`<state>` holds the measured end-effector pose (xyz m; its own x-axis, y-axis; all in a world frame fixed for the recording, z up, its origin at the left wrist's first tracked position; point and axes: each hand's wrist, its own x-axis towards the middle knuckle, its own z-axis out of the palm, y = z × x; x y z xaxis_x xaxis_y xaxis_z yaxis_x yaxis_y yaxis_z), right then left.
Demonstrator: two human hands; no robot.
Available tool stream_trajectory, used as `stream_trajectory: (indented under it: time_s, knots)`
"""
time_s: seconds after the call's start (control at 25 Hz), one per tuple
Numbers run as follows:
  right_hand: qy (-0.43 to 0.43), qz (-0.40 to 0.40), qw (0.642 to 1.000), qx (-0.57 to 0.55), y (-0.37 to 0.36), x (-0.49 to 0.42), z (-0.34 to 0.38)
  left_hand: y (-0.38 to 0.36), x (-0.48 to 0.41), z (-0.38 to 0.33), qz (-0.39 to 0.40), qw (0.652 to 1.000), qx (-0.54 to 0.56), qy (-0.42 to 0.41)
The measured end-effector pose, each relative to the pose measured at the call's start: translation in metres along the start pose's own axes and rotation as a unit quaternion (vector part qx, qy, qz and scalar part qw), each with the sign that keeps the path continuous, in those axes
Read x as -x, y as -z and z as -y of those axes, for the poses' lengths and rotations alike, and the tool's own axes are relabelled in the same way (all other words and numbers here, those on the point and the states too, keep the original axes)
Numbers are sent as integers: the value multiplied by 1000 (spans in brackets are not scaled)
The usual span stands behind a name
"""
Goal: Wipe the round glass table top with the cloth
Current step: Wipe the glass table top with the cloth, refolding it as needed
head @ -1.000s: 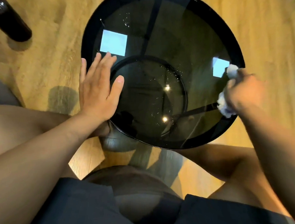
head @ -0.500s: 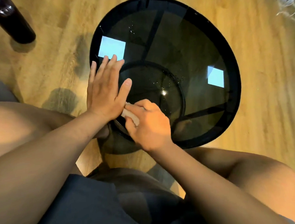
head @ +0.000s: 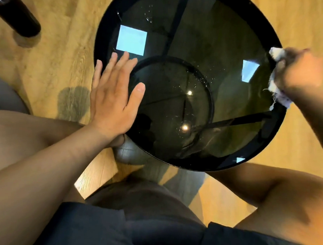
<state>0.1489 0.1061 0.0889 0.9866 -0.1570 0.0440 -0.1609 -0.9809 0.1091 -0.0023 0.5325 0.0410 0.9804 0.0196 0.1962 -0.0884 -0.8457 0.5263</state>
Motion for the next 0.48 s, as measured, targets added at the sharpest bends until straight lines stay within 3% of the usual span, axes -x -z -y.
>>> stream_trajectory:
  time_s: [0.16, 0.32, 0.48]
  knots:
    - [-50, 11, 998, -37, 18, 47, 60, 1, 0, -2, -3, 1000, 5, 3]
    - [118, 31, 986, -118, 41, 159, 163, 1, 1, -2, 6, 1000, -5, 5]
    - [303, 86, 929, -195, 47, 266, 245, 7, 1, -7, 6, 1000, 21, 20]
